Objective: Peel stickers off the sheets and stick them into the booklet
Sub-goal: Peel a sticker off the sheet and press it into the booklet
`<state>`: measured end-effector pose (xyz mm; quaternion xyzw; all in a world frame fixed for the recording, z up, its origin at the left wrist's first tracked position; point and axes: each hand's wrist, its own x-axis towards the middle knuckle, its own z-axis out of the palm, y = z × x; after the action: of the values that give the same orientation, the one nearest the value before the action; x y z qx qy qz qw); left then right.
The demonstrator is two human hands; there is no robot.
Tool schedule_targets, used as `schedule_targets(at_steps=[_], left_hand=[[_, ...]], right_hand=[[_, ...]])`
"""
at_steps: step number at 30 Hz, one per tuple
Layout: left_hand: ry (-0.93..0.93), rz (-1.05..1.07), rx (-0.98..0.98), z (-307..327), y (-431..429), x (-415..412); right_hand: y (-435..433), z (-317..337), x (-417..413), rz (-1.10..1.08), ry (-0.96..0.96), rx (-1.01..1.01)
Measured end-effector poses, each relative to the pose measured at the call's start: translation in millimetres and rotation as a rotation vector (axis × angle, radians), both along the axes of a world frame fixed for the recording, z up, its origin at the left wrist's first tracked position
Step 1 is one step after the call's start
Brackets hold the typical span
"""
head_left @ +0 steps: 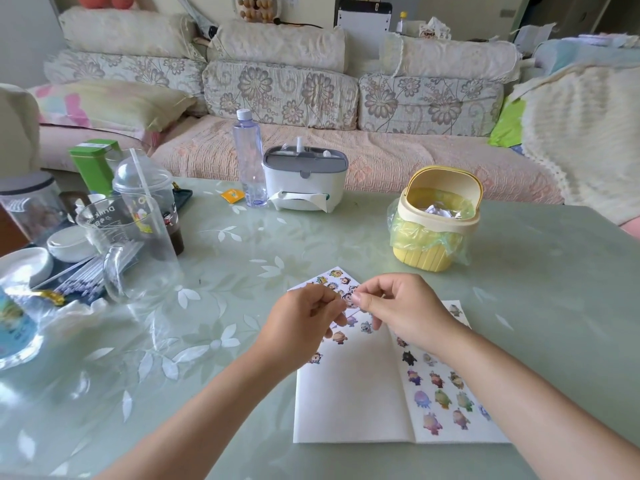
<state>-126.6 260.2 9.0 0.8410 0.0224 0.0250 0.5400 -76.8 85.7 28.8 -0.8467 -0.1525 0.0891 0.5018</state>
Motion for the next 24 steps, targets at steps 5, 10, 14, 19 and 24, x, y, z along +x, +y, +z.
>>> schedule_targets(at_steps=[5, 10, 14, 19, 24], left_hand=[[0.154, 0.047, -0.187, -1, 12, 0], [-0.025, 0.049, 0.343, -20, 34, 1], [-0.204, -0.207, 0.645, -42, 39, -5], [-0.231, -0.263, 0.734, -50, 44, -6], [-0.214, -0.26, 0.736, -52, 44, -5]], right_hand=[[5, -5, -2, -0.043, -0.017, -0.023], [10, -19, -3, 0.011, 0.084, -0.13], [12, -33, -13, 0.13, 0.147, -0.336], [15, -39, -15, 0.08, 0.091, -0.421], [19, -41, -18, 0.066, 0.054, -0.511]])
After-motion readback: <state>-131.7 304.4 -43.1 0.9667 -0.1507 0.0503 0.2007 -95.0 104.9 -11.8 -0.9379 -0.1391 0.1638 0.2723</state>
